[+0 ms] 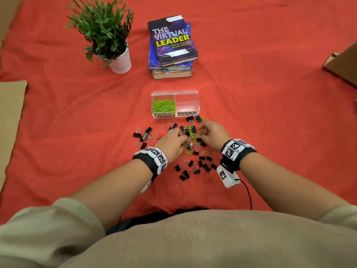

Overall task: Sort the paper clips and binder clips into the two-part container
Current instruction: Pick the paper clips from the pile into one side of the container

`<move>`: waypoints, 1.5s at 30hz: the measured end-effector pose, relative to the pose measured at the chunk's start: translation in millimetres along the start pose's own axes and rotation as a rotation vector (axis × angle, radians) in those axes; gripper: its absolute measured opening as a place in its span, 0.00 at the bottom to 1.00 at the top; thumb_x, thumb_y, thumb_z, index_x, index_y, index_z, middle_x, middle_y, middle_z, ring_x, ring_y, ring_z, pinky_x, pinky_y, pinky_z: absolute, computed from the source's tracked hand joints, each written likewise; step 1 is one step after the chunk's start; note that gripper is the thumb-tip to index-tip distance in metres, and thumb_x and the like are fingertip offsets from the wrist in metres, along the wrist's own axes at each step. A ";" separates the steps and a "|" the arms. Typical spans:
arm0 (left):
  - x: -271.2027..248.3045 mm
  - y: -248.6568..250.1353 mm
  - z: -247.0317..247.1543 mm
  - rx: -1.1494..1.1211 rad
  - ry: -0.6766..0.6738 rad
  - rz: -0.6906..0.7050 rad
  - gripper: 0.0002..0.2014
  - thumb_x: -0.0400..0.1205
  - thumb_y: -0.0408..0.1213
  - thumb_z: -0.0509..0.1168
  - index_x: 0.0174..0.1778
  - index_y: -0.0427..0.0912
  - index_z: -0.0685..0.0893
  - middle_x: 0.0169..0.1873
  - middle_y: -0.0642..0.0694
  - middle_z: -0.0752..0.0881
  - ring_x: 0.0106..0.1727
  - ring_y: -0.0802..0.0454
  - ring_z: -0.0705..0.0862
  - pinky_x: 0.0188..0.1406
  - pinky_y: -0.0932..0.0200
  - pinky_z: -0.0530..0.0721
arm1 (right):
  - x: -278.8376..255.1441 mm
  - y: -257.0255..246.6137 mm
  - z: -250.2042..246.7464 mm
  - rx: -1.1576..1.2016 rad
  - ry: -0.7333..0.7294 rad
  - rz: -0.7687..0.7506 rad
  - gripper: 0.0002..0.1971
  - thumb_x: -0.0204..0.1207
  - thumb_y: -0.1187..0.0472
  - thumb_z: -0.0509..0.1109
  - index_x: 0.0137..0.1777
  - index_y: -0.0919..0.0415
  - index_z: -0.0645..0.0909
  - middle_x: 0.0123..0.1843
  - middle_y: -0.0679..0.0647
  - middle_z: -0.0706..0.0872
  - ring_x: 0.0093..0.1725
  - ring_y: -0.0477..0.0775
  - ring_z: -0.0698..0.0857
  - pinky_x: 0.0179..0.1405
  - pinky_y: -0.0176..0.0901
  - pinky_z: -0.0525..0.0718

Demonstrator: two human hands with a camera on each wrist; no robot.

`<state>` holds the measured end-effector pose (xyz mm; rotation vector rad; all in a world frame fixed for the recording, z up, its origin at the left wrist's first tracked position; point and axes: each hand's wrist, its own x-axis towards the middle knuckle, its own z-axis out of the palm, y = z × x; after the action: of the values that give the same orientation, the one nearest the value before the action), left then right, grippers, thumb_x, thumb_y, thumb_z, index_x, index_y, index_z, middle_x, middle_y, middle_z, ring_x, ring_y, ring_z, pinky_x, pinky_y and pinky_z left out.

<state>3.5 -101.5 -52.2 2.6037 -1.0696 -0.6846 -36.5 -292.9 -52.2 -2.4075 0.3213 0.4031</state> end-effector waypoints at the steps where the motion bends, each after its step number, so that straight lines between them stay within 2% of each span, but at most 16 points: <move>1: -0.9 -3.6 -2.0 0.004 -0.013 -0.004 0.14 0.80 0.42 0.66 0.62 0.51 0.82 0.54 0.48 0.74 0.61 0.49 0.73 0.55 0.49 0.83 | 2.5 2.9 -5.7 -0.007 0.035 0.017 0.14 0.73 0.70 0.67 0.57 0.56 0.81 0.47 0.54 0.81 0.42 0.51 0.80 0.40 0.39 0.79; 4: -3.2 -10.9 -6.5 0.003 -0.064 -0.030 0.09 0.77 0.48 0.69 0.52 0.53 0.86 0.50 0.49 0.73 0.57 0.50 0.73 0.50 0.50 0.82 | 11.4 12.3 -18.1 -0.042 0.119 0.059 0.14 0.73 0.69 0.67 0.57 0.58 0.81 0.50 0.54 0.78 0.45 0.52 0.79 0.45 0.42 0.78; 8: 2.8 -5.4 -13.2 -0.035 0.011 -0.067 0.08 0.77 0.48 0.68 0.43 0.48 0.82 0.46 0.49 0.72 0.49 0.50 0.75 0.42 0.52 0.82 | 16.0 20.0 -17.8 -0.065 0.108 0.088 0.15 0.73 0.67 0.69 0.60 0.59 0.80 0.52 0.52 0.74 0.54 0.53 0.80 0.59 0.43 0.78; 11: 14.5 4.5 -15.4 -0.063 0.073 -0.088 0.06 0.80 0.43 0.65 0.46 0.46 0.77 0.48 0.48 0.72 0.48 0.48 0.76 0.45 0.48 0.84 | 12.9 21.8 -13.5 -0.096 0.058 0.091 0.12 0.74 0.66 0.68 0.57 0.60 0.82 0.49 0.52 0.74 0.54 0.56 0.79 0.60 0.46 0.78; 13: 22.5 9.9 -14.4 -0.062 0.083 -0.108 0.08 0.82 0.42 0.64 0.53 0.45 0.76 0.53 0.47 0.74 0.53 0.47 0.78 0.51 0.47 0.83 | 10.9 22.6 -12.4 -0.097 0.033 0.089 0.07 0.75 0.66 0.66 0.52 0.61 0.83 0.47 0.54 0.78 0.55 0.57 0.80 0.62 0.47 0.78; 16: 33.4 15.1 -11.8 -0.052 0.096 -0.135 0.16 0.83 0.42 0.62 0.66 0.42 0.74 0.62 0.45 0.75 0.63 0.45 0.77 0.59 0.48 0.82 | 8.6 23.9 -13.5 -0.089 0.005 0.100 0.06 0.75 0.67 0.64 0.48 0.61 0.82 0.46 0.53 0.79 0.47 0.54 0.80 0.49 0.42 0.77; 19: 43.6 18.0 -10.1 -0.053 0.123 -0.160 0.19 0.84 0.45 0.61 0.69 0.40 0.73 0.65 0.43 0.75 0.67 0.45 0.75 0.62 0.48 0.78 | 6.9 24.1 -15.6 -0.058 -0.008 0.115 0.07 0.74 0.67 0.65 0.50 0.60 0.81 0.44 0.52 0.80 0.44 0.52 0.79 0.43 0.40 0.74; 23: 54.7 21.4 -10.0 -0.028 0.148 -0.198 0.17 0.84 0.47 0.60 0.65 0.41 0.76 0.61 0.43 0.77 0.66 0.44 0.75 0.59 0.48 0.79 | 8.1 17.1 -15.0 -0.122 0.032 -0.001 0.12 0.75 0.60 0.69 0.57 0.59 0.81 0.52 0.56 0.80 0.54 0.55 0.78 0.56 0.46 0.78; 26: 58.7 22.9 -10.7 -0.002 0.124 -0.179 0.12 0.84 0.43 0.62 0.57 0.40 0.79 0.57 0.42 0.79 0.62 0.43 0.77 0.56 0.48 0.79 | 9.5 8.7 -10.4 -0.209 -0.027 -0.035 0.14 0.76 0.60 0.70 0.60 0.62 0.81 0.59 0.59 0.80 0.65 0.59 0.76 0.67 0.49 0.73; 31: 51.2 21.5 -16.9 -0.033 0.083 -0.151 0.06 0.82 0.34 0.59 0.50 0.38 0.79 0.49 0.40 0.83 0.52 0.40 0.81 0.48 0.47 0.83 | 7.1 4.1 -7.5 -0.224 -0.040 -0.043 0.07 0.76 0.63 0.69 0.51 0.64 0.82 0.54 0.59 0.81 0.56 0.58 0.79 0.55 0.45 0.76; 34: 38.9 12.5 -21.0 -0.132 0.061 -0.216 0.05 0.82 0.32 0.59 0.47 0.38 0.79 0.45 0.40 0.85 0.45 0.40 0.83 0.42 0.50 0.83 | 4.7 6.4 -11.3 -0.227 -0.098 -0.011 0.03 0.76 0.64 0.69 0.43 0.63 0.81 0.46 0.56 0.84 0.48 0.56 0.82 0.44 0.44 0.78; 36: 30.5 4.0 -23.3 -0.208 0.061 -0.283 0.04 0.83 0.33 0.60 0.46 0.39 0.79 0.44 0.40 0.86 0.44 0.41 0.84 0.43 0.51 0.84 | 4.4 11.4 -16.4 -0.188 -0.121 0.029 0.03 0.75 0.64 0.70 0.40 0.60 0.81 0.40 0.52 0.84 0.43 0.52 0.82 0.41 0.40 0.74; 39: 21.0 -5.4 -27.9 -0.322 0.087 -0.338 0.05 0.83 0.32 0.58 0.48 0.41 0.79 0.44 0.40 0.86 0.40 0.43 0.84 0.40 0.52 0.84 | 5.2 22.3 -27.4 -0.013 -0.108 0.102 0.05 0.74 0.64 0.73 0.39 0.56 0.80 0.35 0.46 0.83 0.39 0.47 0.81 0.38 0.35 0.74; 41: 17.1 -8.6 -30.0 -0.419 0.097 -0.348 0.10 0.83 0.30 0.54 0.53 0.43 0.79 0.42 0.40 0.88 0.35 0.43 0.85 0.33 0.52 0.85 | 4.9 27.8 -34.7 0.153 -0.091 0.126 0.04 0.75 0.65 0.71 0.46 0.56 0.81 0.36 0.47 0.82 0.35 0.46 0.79 0.33 0.34 0.75; 43: 14.9 -9.1 -30.7 -0.477 0.104 -0.364 0.12 0.83 0.30 0.51 0.54 0.45 0.78 0.41 0.41 0.88 0.27 0.48 0.80 0.24 0.57 0.79 | 5.2 31.5 -40.6 0.339 -0.070 0.168 0.08 0.79 0.68 0.65 0.54 0.58 0.81 0.36 0.49 0.81 0.31 0.47 0.78 0.32 0.36 0.78; 45: 14.4 -6.0 -31.0 -0.461 0.101 -0.370 0.12 0.84 0.30 0.49 0.53 0.43 0.78 0.37 0.43 0.85 0.23 0.51 0.74 0.21 0.61 0.72 | 6.3 31.9 -44.9 0.492 -0.027 0.250 0.11 0.80 0.71 0.58 0.48 0.60 0.82 0.33 0.53 0.79 0.29 0.49 0.77 0.31 0.38 0.79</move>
<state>31.7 -106.1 -32.6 2.4033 -0.3410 -0.7587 -32.0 -346.8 -40.1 -1.8853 0.6336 0.4107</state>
